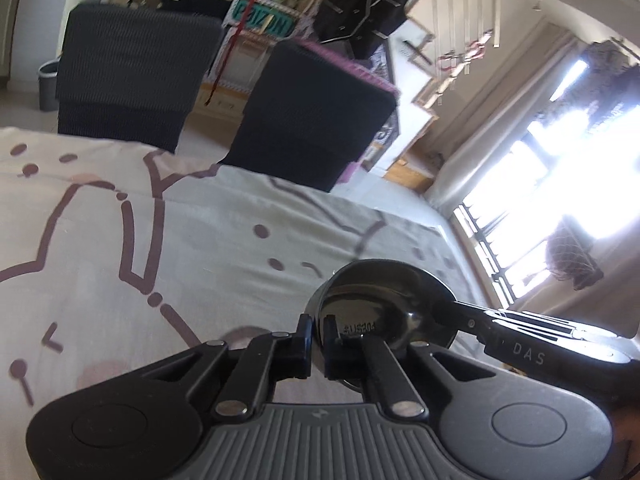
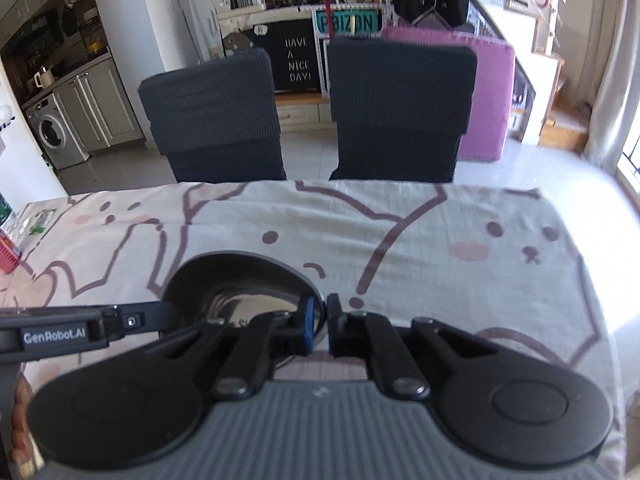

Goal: Organize plates and bowls
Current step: 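Lift the steel bowl with both grippers and lower it into the steel tray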

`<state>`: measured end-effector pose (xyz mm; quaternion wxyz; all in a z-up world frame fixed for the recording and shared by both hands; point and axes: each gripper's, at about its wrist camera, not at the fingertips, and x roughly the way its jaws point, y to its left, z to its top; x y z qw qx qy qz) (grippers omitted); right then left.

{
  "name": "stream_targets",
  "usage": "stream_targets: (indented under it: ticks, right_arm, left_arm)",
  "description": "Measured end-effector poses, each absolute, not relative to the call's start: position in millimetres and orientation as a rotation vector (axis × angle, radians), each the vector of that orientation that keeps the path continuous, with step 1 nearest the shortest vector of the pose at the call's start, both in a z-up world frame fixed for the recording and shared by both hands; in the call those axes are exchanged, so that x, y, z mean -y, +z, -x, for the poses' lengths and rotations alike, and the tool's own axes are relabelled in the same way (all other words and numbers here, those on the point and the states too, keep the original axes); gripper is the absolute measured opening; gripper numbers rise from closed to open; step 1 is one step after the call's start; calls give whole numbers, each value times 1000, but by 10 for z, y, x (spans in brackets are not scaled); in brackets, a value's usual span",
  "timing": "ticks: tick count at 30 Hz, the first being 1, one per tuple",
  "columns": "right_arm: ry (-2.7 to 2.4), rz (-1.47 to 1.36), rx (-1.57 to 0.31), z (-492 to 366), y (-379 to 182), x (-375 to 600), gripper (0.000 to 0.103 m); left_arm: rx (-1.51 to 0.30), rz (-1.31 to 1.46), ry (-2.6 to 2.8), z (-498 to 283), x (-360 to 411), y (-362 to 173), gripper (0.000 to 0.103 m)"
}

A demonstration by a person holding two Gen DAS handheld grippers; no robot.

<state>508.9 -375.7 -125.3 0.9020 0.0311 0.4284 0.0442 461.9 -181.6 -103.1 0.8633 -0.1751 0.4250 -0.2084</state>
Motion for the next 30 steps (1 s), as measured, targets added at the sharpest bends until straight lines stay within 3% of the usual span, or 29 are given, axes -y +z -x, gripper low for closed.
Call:
stream_targets:
  ticks: [15,30]
  right_arm:
    - [65,-121,-797,-3434,-617,3376,8]
    - [29,-189,-878,-2521,-949,3023,9]
  left_arm:
    - [-809,251,-488,-3357,1443,-480,5]
    - [-875,234,-524,-2934,1331,-868,5]
